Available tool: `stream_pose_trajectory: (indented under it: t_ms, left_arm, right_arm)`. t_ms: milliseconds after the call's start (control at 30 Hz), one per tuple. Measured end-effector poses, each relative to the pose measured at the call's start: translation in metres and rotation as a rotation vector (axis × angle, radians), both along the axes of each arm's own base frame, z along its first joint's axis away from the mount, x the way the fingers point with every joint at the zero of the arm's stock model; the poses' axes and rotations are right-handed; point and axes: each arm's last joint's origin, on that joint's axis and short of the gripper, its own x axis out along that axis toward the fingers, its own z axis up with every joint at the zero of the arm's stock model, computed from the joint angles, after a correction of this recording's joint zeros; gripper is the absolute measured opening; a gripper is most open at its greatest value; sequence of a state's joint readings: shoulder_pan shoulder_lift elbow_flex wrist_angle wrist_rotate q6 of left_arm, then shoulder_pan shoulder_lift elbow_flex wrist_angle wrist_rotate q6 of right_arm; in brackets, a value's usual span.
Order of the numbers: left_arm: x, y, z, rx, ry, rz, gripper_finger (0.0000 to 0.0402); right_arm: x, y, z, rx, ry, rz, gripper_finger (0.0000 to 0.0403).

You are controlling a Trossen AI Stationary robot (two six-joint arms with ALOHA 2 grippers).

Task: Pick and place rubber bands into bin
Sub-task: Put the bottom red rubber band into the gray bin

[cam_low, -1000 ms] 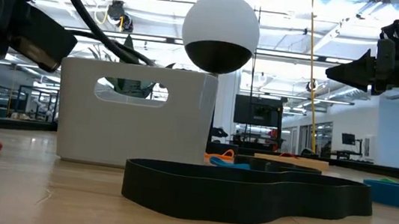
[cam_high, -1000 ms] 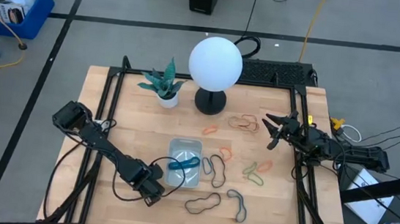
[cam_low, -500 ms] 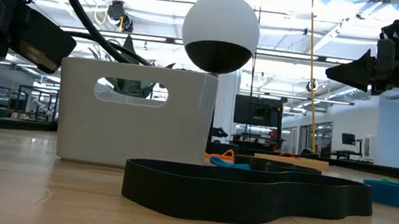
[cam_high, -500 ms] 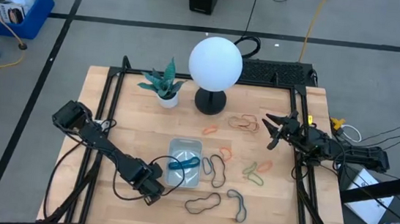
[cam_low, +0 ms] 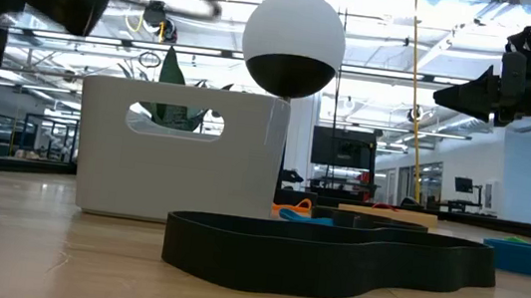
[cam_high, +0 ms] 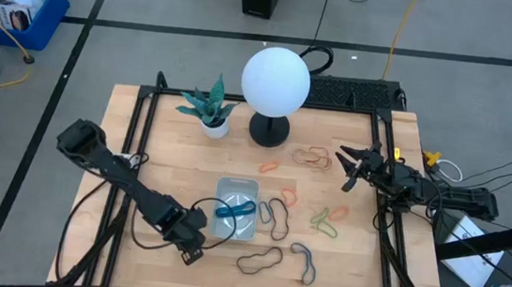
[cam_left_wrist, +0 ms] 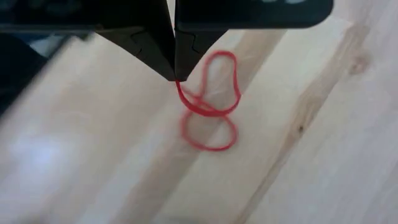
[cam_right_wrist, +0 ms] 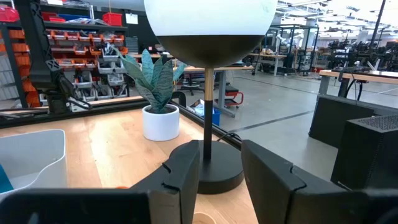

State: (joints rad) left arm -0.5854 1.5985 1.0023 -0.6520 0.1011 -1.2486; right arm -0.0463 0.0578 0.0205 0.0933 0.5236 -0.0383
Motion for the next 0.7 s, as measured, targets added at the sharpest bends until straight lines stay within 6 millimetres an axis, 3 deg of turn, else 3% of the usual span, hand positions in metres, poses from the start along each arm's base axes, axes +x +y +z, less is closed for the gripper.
stream_pose_trajectory:
  t_ms: [467,700]
  left_arm:
    - [-0.022,0.020,0.092,-0.063,-0.522,-0.061,0.0001]
    - [-0.032,0.031,0.139,-0.055,-0.906,-0.119,0.0000]
  right_arm:
    - [0.000,0.000,0.000,0.000,0.000,0.000,0.0114]
    - [0.000,0.000,0.000,-0.001,0.001,0.000,0.0114]
